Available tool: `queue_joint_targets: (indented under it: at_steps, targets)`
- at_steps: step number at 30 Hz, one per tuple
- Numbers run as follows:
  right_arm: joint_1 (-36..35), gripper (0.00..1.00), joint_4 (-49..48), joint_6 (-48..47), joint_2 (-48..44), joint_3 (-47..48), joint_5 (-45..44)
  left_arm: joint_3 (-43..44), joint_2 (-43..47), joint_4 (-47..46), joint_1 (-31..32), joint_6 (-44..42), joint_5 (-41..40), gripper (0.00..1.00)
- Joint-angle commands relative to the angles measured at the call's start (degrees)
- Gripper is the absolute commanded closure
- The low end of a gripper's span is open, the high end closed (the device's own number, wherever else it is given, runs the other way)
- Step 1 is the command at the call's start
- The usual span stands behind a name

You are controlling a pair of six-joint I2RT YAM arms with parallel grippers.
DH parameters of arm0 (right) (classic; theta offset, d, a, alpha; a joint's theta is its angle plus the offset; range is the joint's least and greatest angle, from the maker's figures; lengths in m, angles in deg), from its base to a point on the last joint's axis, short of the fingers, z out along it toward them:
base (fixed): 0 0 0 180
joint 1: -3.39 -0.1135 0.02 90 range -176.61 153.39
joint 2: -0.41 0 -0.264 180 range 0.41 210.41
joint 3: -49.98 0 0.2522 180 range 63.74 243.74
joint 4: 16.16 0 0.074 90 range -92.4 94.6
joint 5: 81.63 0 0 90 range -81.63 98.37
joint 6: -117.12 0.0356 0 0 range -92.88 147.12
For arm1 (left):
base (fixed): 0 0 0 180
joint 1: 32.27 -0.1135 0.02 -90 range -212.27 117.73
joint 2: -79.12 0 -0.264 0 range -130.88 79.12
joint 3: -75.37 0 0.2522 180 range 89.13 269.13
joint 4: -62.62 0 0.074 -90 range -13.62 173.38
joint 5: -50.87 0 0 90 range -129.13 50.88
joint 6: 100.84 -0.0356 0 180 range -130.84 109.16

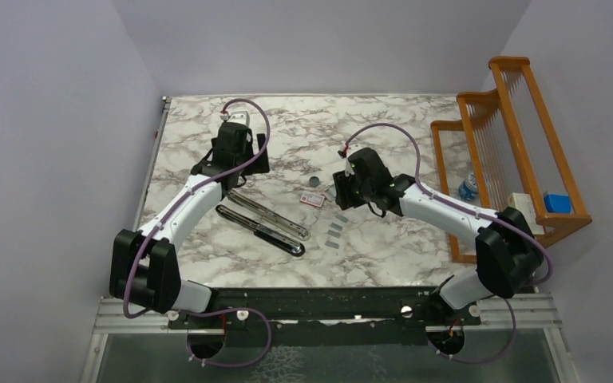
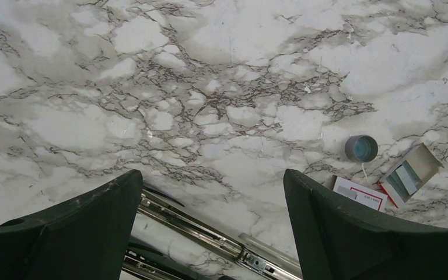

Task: Load the staples into the stapler
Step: Move the staple to the center of the board.

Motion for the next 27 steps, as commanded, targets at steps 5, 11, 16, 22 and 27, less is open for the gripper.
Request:
queue_joint_targets:
  at_steps: [5,11,16,22,27]
  targets:
    - [-0.2,0.48,6.6,-2.3,-0.1,-0.7,0.7,-1.9,1.0,-4.1,-1.2,-3.8,4.7,0.03]
    - [-0.2,0.48,6.2,-3.0,0.9,-1.8,3.1,-2.8,0.9,-4.4,-1.2,-3.4,3.2,0.03]
    - [-0.2,0.49,7.6,-5.0,2.4,-1.8,4.9,-5.0,1.8,-8.4,-1.2,-4.3,5.2,0.03]
    - [-0.3,0.53,5.2,-9.5,5.5,-3.1,3.9,-7.3,2.8,-11.3,-1.2,-5.6,7.0,0.02]
    - [-0.3,0.55,2.6,-13.3,5.3,-3.8,3.9,-7.5,2.7,-11.6,-1.2,-5.7,7.7,0.02]
